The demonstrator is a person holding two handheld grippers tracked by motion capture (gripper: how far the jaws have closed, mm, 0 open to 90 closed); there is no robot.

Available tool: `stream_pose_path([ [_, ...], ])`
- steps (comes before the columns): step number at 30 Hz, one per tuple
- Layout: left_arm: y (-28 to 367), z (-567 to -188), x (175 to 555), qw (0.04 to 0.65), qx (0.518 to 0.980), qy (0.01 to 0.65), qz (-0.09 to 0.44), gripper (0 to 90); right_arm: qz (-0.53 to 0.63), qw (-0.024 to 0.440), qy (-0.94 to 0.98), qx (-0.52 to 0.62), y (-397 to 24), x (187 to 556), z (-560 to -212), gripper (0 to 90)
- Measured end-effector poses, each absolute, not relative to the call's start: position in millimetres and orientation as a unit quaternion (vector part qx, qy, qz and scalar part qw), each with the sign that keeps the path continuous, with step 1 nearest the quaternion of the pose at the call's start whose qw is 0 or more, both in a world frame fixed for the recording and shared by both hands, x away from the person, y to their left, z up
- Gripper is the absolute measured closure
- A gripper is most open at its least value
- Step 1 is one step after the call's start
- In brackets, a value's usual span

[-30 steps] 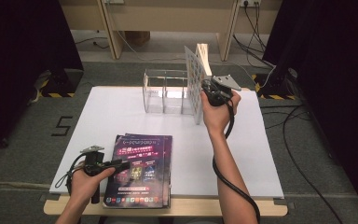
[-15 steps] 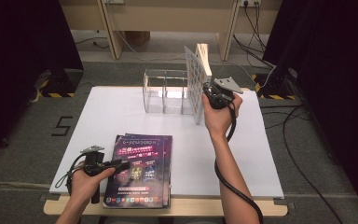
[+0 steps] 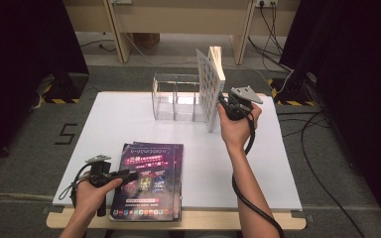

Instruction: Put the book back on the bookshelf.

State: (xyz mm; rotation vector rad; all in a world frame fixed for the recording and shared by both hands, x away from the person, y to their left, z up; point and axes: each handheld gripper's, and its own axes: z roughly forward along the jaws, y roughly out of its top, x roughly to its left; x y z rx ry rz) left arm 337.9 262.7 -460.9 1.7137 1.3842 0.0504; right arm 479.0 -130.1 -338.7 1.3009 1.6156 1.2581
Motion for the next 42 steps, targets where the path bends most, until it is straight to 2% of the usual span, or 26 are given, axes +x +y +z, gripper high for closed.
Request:
stream_pose_path([
  [17, 266.1, -461.4, 338.1, 0.444, 0.692, 0.568, 0.034, 46.5, 0.488, 0.323, 0.638, 0.5, -135.2, 460.5, -349.8, 63.0],
  [27, 269.5, -461.4, 340.5, 0.437, 0.689, 0.576, 0.05, 48.0, 0.487, 0.285, 0.663, 0.492, -132.8, 442.7, -355.8, 63.6],
  [42, 284.7, -459.9, 347.0, 0.427, 0.668, 0.604, 0.081, 53.0, 0.466, 0.224, 0.706, 0.484, -123.6, 420.8, -385.6, 63.3],
])
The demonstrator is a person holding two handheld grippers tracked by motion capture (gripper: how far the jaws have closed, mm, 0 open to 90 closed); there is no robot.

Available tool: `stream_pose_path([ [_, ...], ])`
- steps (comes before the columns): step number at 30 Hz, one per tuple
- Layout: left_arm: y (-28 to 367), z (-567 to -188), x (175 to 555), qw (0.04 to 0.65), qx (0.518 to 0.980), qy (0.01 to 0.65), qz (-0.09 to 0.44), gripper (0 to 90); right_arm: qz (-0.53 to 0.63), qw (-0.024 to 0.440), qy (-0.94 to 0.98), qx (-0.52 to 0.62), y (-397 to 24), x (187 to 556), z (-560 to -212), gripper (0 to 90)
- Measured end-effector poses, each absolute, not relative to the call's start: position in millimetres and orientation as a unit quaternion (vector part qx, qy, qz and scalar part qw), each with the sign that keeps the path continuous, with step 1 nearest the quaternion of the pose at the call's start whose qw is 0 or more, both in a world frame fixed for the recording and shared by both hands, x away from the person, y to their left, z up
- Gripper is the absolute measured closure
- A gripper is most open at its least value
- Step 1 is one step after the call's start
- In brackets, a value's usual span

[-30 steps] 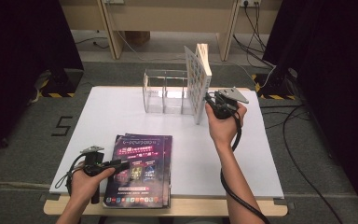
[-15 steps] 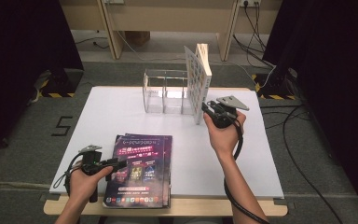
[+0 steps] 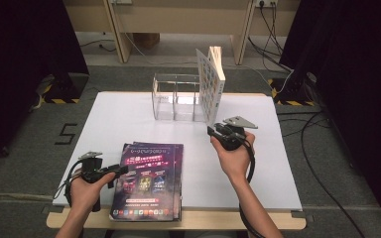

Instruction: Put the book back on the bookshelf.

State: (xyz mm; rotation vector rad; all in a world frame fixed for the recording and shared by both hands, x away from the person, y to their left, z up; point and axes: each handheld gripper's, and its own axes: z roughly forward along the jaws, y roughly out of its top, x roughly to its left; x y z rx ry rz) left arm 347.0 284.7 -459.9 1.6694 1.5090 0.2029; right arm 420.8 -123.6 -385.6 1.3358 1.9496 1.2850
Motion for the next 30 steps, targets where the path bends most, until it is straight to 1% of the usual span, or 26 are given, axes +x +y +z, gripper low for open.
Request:
stream_pose_path([
  [3, 287.7, -461.9, 350.4, 0.421, 0.667, 0.608, 0.089, 53.6, 0.46, 0.207, 0.715, 0.484, -120.3, 418.5, -393.2, 63.0],
  [11, 295.1, -467.1, 361.7, 0.415, 0.657, 0.623, 0.088, 54.1, 0.44, 0.173, 0.737, 0.483, -110.4, 413.1, -412.3, 61.7],
  [17, 299.3, -473.1, 368.3, 0.413, 0.651, 0.633, 0.074, 56.1, 0.429, 0.155, 0.75, 0.48, -104.0, 411.5, -422.1, 60.7],
  [22, 299.6, -476.6, 369.1, 0.417, 0.647, 0.635, 0.061, 61.5, 0.421, 0.138, 0.761, 0.474, -96.1, 411.2, -431.5, 60.1],
  [25, 300.0, -478.0, 369.9, 0.415, 0.651, 0.633, 0.057, 67.4, 0.418, 0.126, 0.765, 0.473, -90.0, 411.0, -436.5, 60.0],
  [30, 298.7, -479.4, 369.9, 0.411, 0.655, 0.631, 0.053, 71.2, 0.414, 0.12, 0.769, 0.472, -86.7, 411.1, -440.8, 59.9],
])
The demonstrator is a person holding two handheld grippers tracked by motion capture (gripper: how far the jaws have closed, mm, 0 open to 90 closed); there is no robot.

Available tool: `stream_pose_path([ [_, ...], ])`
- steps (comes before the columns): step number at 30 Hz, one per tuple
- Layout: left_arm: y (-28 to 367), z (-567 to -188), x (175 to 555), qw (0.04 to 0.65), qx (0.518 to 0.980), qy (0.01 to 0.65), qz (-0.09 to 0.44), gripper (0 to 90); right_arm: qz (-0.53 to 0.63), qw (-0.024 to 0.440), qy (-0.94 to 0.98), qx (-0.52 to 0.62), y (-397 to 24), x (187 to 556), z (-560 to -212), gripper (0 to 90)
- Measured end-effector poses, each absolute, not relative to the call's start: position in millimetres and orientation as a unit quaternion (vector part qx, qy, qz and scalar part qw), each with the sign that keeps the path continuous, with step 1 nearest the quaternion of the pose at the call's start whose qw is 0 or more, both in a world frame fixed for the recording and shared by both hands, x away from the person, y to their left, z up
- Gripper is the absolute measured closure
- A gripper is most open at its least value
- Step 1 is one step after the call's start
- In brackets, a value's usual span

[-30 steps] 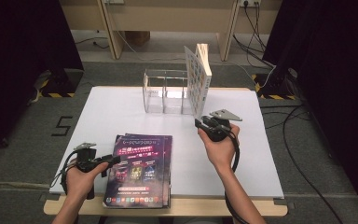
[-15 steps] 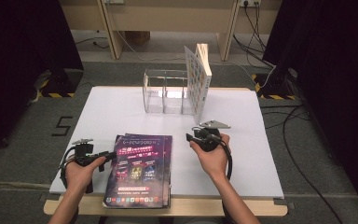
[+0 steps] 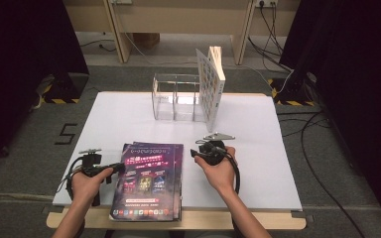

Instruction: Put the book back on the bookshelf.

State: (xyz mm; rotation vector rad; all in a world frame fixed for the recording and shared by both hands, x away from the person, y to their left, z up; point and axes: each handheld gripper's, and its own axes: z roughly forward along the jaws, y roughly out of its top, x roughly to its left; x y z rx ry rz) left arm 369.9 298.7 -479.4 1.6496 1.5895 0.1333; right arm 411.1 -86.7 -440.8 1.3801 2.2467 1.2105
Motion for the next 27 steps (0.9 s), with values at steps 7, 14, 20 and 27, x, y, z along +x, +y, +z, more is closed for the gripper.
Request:
stream_pose_path([
  [7, 296.5, -476.1, 368.2, 0.405, 0.658, 0.632, 0.064, 75.1, 0.407, 0.112, 0.776, 0.469, -82.4, 412.0, -446.5, 59.7],
  [14, 281.5, -476.5, 364.1, 0.406, 0.669, 0.622, 0.04, 76.1, 0.402, 0.1, 0.78, 0.47, -78.4, 413.2, -451.3, 59.2],
  [20, 270.0, -475.1, 360.3, 0.395, 0.681, 0.616, 0.035, 74.5, 0.391, 0.076, 0.784, 0.476, -76.9, 413.9, -457.7, 58.5],
  [27, 261.4, -475.5, 355.6, 0.394, 0.688, 0.609, 0.026, 73.6, 0.383, 0.044, 0.788, 0.479, -71.1, 415.8, -466.5, 56.9],
])
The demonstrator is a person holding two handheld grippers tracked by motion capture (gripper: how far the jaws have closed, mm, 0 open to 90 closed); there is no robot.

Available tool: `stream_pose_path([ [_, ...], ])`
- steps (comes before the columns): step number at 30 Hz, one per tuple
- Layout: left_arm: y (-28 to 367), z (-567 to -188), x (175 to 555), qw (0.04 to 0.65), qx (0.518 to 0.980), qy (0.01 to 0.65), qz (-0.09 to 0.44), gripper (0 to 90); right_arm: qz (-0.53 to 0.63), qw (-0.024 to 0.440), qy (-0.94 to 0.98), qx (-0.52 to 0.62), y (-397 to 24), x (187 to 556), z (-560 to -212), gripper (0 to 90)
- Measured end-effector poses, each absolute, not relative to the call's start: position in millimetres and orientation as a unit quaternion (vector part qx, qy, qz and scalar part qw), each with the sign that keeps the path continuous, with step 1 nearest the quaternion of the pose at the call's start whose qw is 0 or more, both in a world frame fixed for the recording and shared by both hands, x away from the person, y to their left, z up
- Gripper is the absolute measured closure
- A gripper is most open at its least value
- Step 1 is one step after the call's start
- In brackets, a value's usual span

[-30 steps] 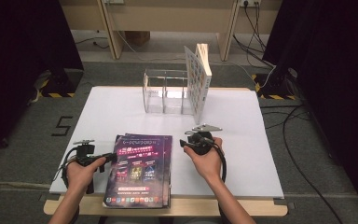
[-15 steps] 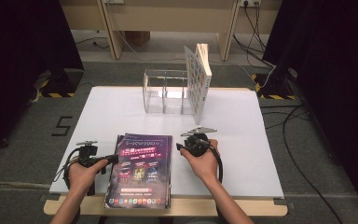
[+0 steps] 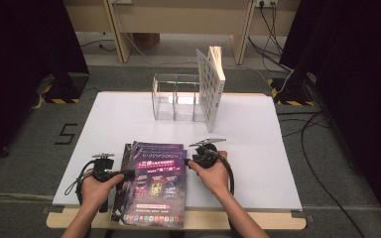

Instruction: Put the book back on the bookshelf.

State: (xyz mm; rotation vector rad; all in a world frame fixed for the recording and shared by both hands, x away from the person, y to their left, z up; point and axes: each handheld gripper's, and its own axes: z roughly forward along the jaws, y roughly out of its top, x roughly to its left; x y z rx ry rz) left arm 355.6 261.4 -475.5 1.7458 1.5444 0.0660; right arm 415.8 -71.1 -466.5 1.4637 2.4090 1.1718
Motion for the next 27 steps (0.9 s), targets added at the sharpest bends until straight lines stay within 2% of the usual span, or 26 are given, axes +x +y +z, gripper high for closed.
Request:
stream_pose_path([
  [27, 253.5, -475.5, 352.4, 0.383, 0.709, 0.59, 0.037, 69.7, 0.379, -0.045, 0.769, 0.512, -60.3, 438.7, -481.7, 47.7],
])
